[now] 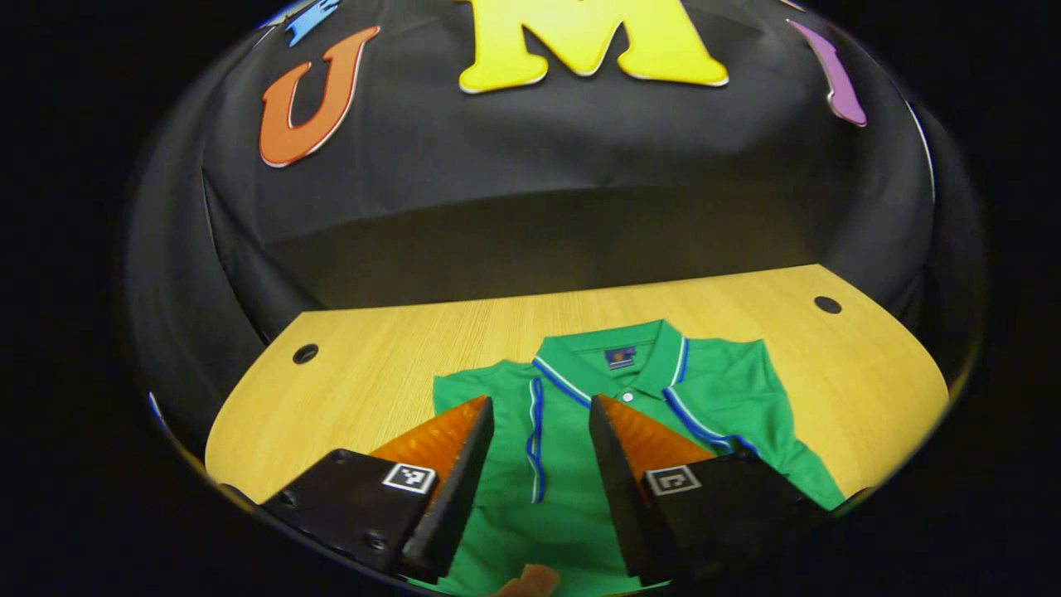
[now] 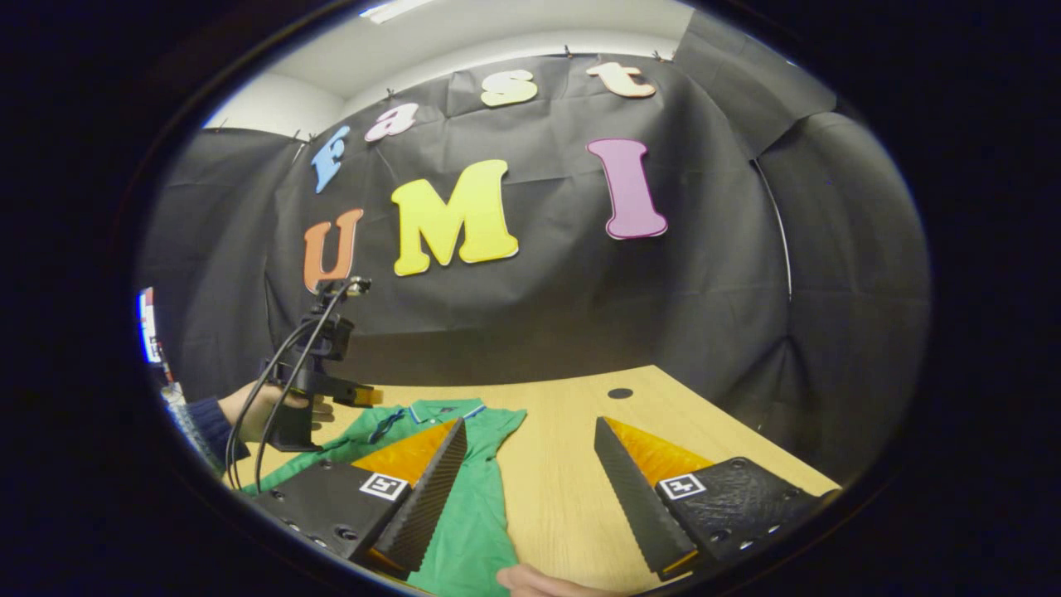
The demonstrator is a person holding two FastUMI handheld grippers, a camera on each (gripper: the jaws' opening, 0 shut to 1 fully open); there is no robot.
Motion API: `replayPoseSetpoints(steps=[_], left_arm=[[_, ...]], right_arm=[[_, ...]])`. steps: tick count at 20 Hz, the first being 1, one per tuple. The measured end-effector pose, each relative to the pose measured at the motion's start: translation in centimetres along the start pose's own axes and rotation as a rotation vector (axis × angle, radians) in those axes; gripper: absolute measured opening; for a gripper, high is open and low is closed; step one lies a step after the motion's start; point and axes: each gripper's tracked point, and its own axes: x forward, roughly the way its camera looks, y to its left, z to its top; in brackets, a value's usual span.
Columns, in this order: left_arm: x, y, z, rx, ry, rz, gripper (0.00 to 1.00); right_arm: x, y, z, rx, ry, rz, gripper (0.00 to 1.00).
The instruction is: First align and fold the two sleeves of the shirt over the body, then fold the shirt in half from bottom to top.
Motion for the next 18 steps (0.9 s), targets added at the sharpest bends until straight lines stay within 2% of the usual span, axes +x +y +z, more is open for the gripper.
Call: replayPoseSetpoints(steps=[1,2,4,5,6,9,10,12,15,18], left_arm=[[-1.2,-0.4,0.9,0.001,-0.029,0.004,0.97],[-2.8,-1.0,1.7,-0.017,-0.055,-0.005,1.00],[-5.8,-1.8,2.8,-0.050,-0.086,-0.040,1.00],[-7.5,-1.7,3.4,-0.054,-0.107,-0.045,1.00],[-9.3,-1.4,3.8,-0.046,-0.125,-0.047,1.00],[-14.9,-0.1,4.1,-0.043,-0.204,-0.040,1.00],[-16.5,0.4,3.7,-0.055,-0.214,-0.043,1.00],[-19.7,1.6,2.5,-0.089,-0.229,-0.043,1.00],[-23.7,4.5,0.0,-0.099,-0.243,0.012,1.00],[-26.4,5.2,-2.4,-0.112,-0.255,0.015,1.00]], right_arm=[[-0.1,0.0,0.0,-0.001,0.002,-0.003,0.96],[-0.1,0.2,0.1,-0.008,0.001,-0.005,0.95],[-0.7,0.7,0.6,-0.037,-0.008,-0.006,0.96],[-0.9,1.0,0.9,-0.056,-0.013,-0.008,0.92],[-1.2,1.3,1.2,-0.076,-0.016,-0.006,0.95],[-2.5,1.9,2.9,-0.102,-0.046,-0.012,0.95],[-2.9,2.2,3.4,-0.107,-0.058,-0.009,0.92],[-4.1,2.7,4.7,-0.114,-0.081,-0.002,0.96],[-5.6,4.0,5.8,-0.085,-0.084,0.038,0.95],[-7.1,4.1,6.5,-0.105,-0.065,0.045,0.95]])
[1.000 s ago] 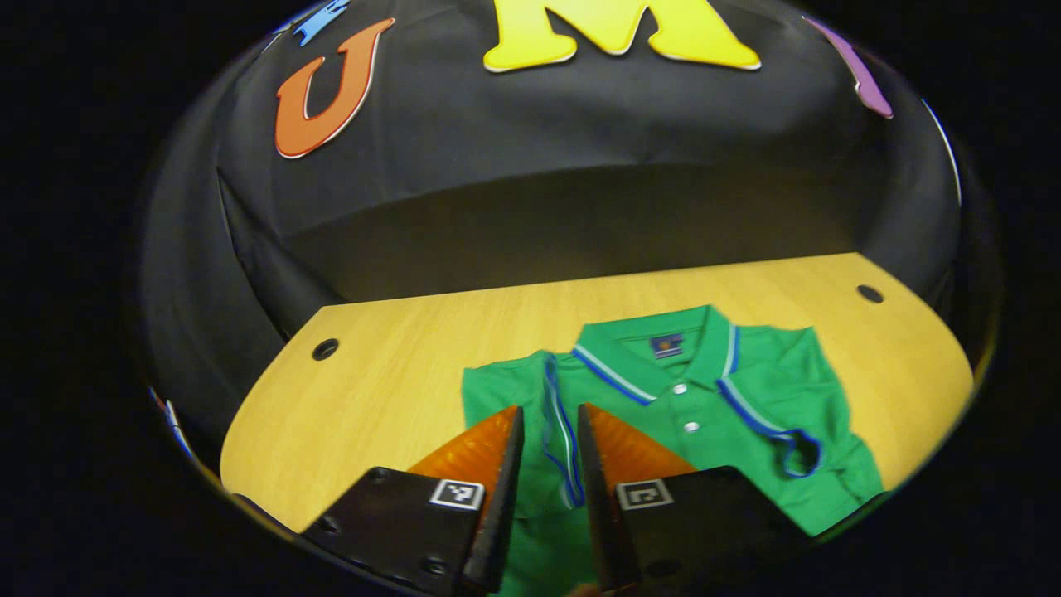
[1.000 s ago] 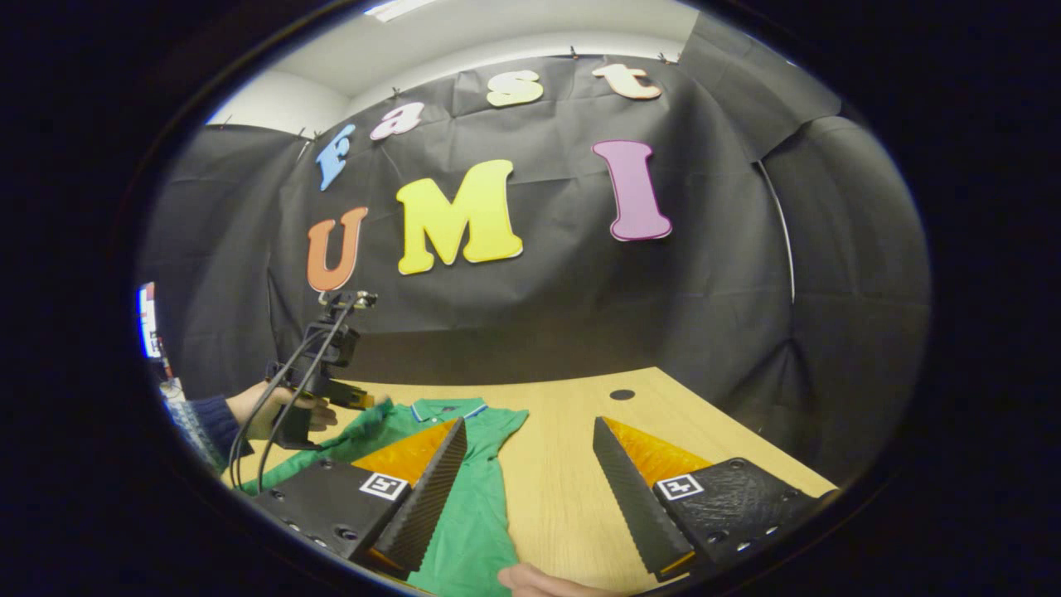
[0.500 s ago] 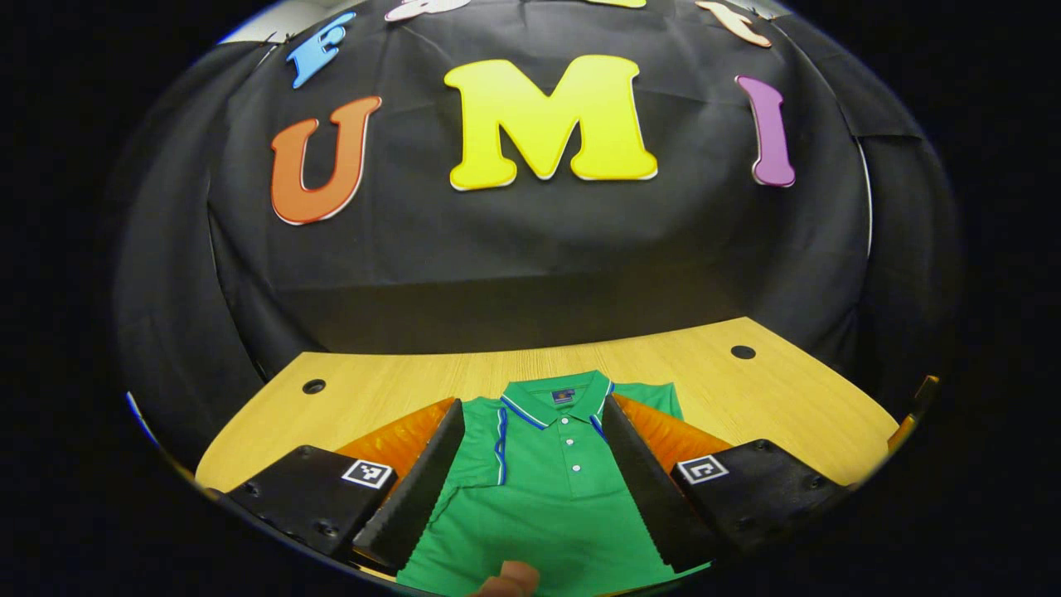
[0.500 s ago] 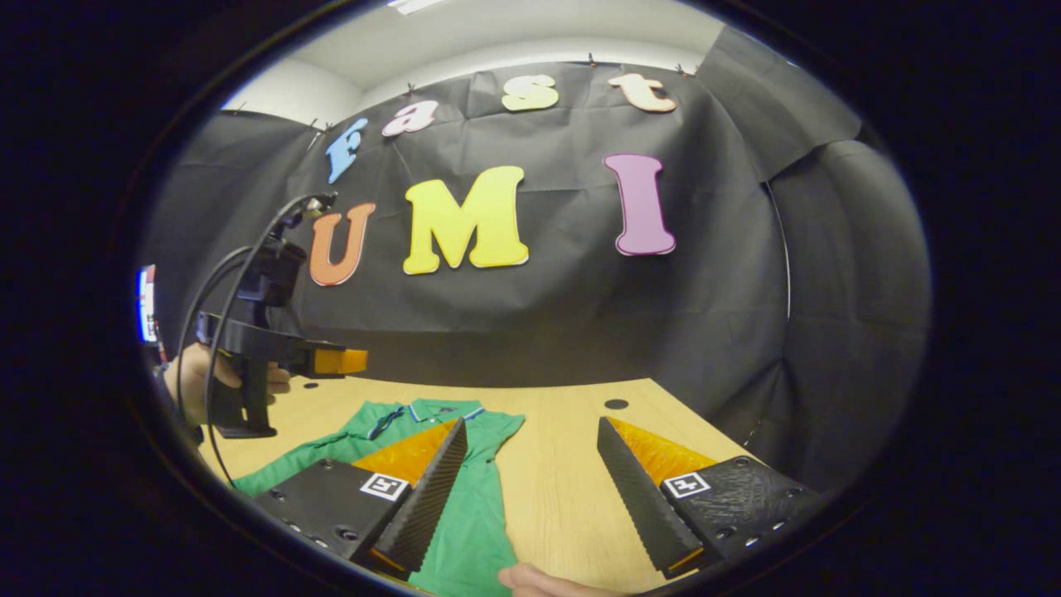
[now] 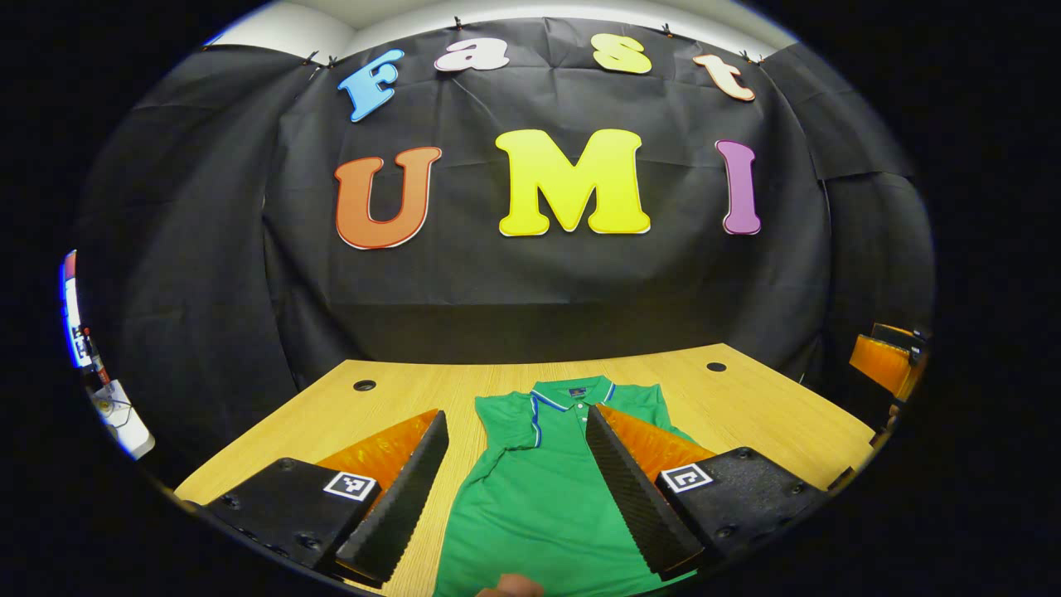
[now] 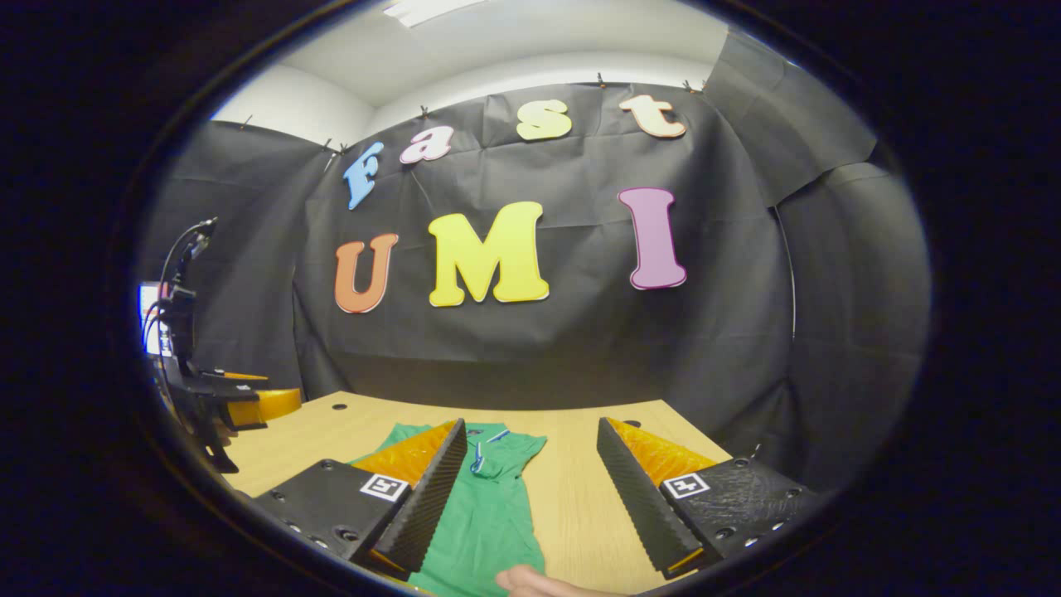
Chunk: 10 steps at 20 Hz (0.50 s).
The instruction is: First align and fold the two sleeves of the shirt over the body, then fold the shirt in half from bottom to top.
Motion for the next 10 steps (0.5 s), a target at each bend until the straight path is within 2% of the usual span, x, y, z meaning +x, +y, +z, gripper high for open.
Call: replayPoseSetpoints(steps=[4,6,10], left_arm=[[-2.9,2.4,-3.7,0.038,0.002,0.045,1.00],[-4.1,3.2,-6.6,0.029,0.026,0.051,1.00],[-5.8,4.6,-12.5,0.022,0.077,0.053,1.00]], right_arm=[[-3.0,-1.1,-0.9,-0.052,0.012,-0.041,0.96],[-4.7,-1.8,-2.8,-0.075,0.023,-0.065,0.96],[-7.3,-1.6,-8.3,-0.091,0.088,-0.063,0.96]])
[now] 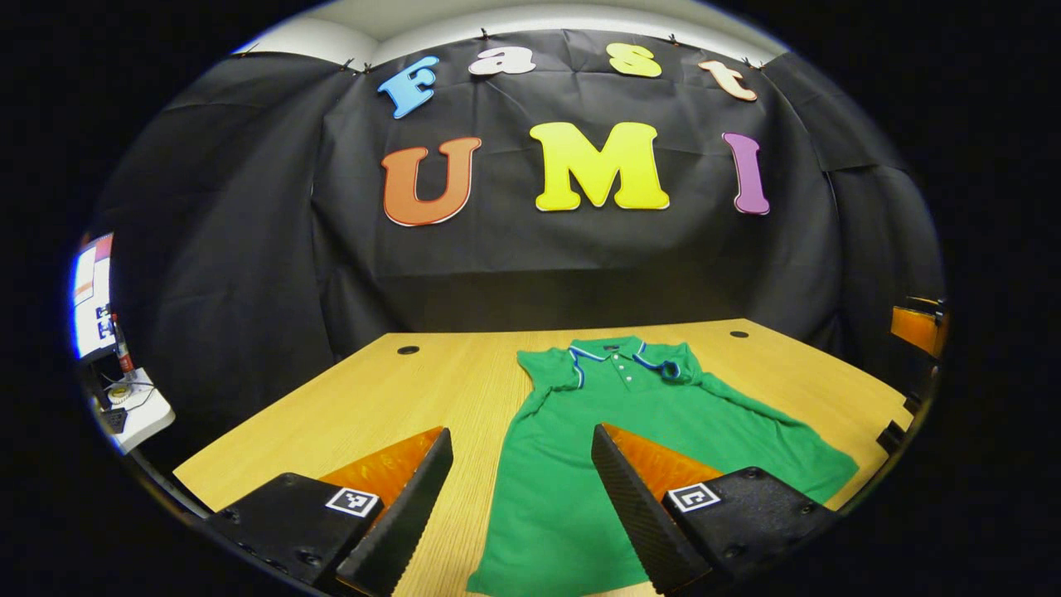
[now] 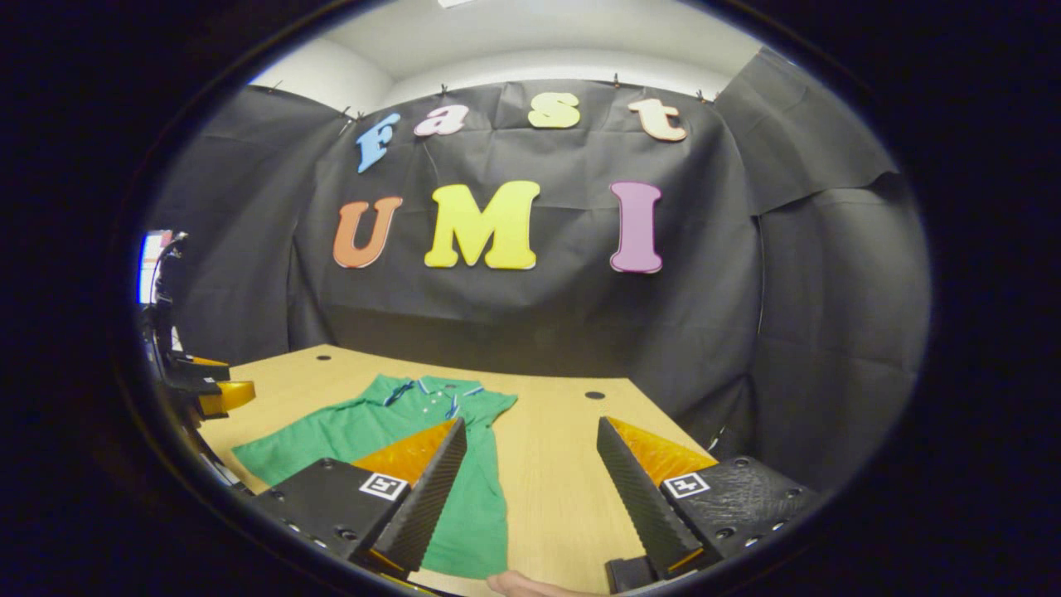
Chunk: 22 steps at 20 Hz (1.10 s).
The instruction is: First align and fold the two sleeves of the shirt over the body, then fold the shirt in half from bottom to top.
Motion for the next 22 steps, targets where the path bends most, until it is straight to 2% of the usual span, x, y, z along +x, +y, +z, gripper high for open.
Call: replayPoseSetpoints(steps=[3,6,13,16,18,20,22], left_arm=[[-0.9,0.7,-3.8,-0.019,0.041,-0.007,1.00],[-1.9,1.3,-5.5,-0.020,0.038,-0.010,1.00],[-1.6,0.4,-8.3,-0.063,0.060,-0.024,1.00],[-0.8,0.6,-9.9,-0.096,0.092,-0.014,1.00],[-0.8,1.0,-10.8,-0.116,0.119,0.017,1.00],[-0.6,0.5,-10.7,-0.086,0.108,0.018,1.00],[-0.5,0.7,-10.7,-0.065,0.093,0.029,1.00]], right_arm=[[-1.1,-0.4,-4.1,0.006,0.037,-0.021,0.97],[-1.8,-0.6,-7.2,0.068,0.076,-0.042,0.95],[-1.5,1.5,-15.0,0.087,0.264,-0.005,0.96],[-1.3,2.6,-16.5,0.123,0.315,0.025,0.97],[-1.3,2.7,-16.4,0.105,0.296,0.018,0.96],[-1.2,3.2,-16.8,0.071,0.285,0.020,0.93],[-1.3,3.5,-16.7,0.075,0.272,0.026,0.96]])
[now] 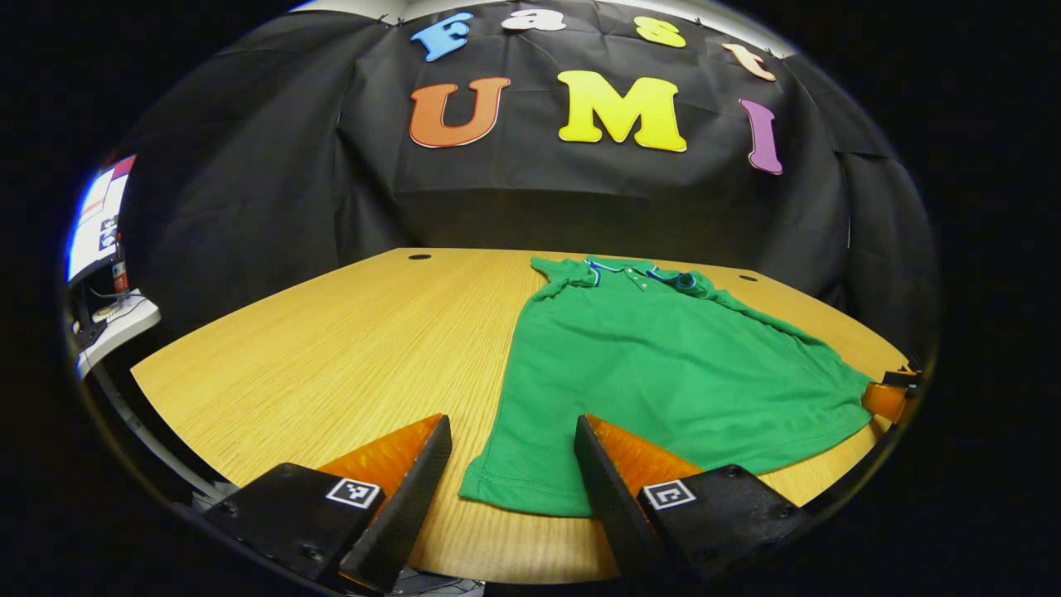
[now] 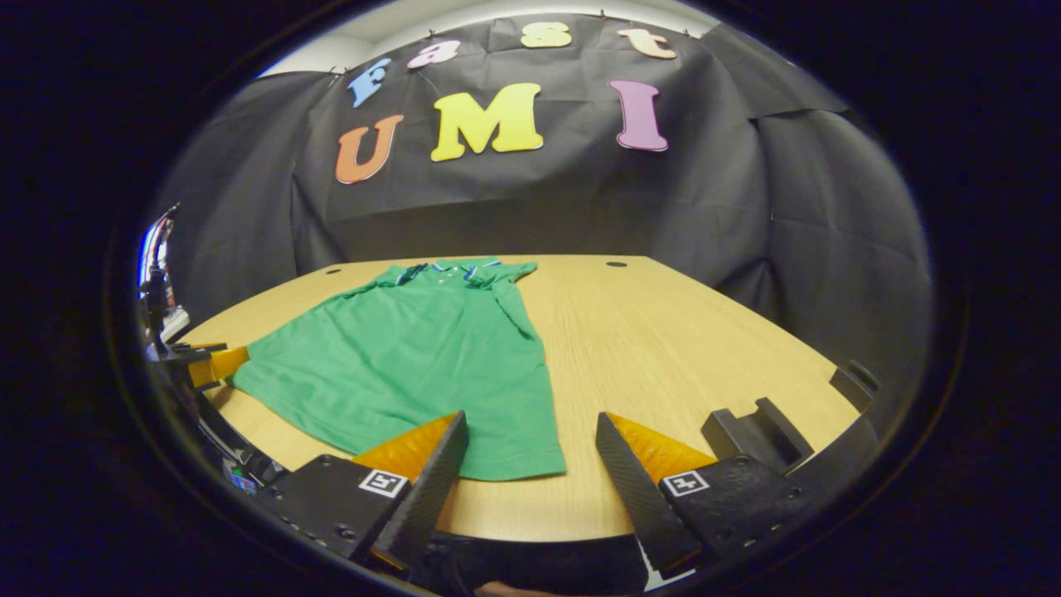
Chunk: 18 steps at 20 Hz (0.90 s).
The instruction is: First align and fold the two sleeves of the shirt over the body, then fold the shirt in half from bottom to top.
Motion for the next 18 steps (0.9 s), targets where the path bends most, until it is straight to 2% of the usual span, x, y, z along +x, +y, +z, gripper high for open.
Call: replayPoseSetpoints(steps=[2,4,5,6,7,8,9,10,11,15,18], left_arm=[[-0.1,-0.1,0.0,-0.004,0.002,-0.002,0.94],[0.0,-0.4,0.0,-0.011,0.002,-0.004,0.73],[0.4,-0.3,0.0,-0.013,0.002,-0.006,0.58],[0.5,-0.4,0.0,-0.014,0.003,-0.012,0.58],[0.6,-0.8,0.0,-0.010,0.002,-0.023,0.39],[0.8,-1.3,0.1,-0.007,-0.002,-0.039,0.31],[0.7,-1.6,0.2,-0.003,-0.007,-0.045,0.17],[1.0,-1.6,0.3,-0.007,-0.007,-0.050,0.12],[1.2,-1.8,0.4,-0.008,-0.009,-0.057,0.08],[1.1,-1.8,2.8,0.004,-0.059,-0.053,0.06],[1.4,-2.1,5.0,0.025,-0.095,-0.055,0.06]], right_arm=[[0.3,0.1,0.0,0.011,-0.013,-0.005,0.85],[0.4,0.8,0.0,0.014,-0.010,0.016,0.82],[0.4,0.9,-0.1,0.018,-0.012,0.023,0.69],[0.6,1.3,-0.1,0.030,-0.005,0.039,0.54],[0.7,1.6,0.0,0.044,-0.007,0.047,0.38],[0.9,1.7,0.1,0.071,-0.001,0.056,0.30],[1.1,1.8,0.2,0.088,-0.010,0.060,0.06],[1.0,1.8,0.3,0.094,-0.006,0.061,0.09],[1.1,1.7,0.5,0.092,-0.006,0.058,0.01],[0.9,1.1,2.2,0.099,-0.026,0.053,0.01],[0.8,0.9,5.1,0.095,-0.065,0.053,0.01]])
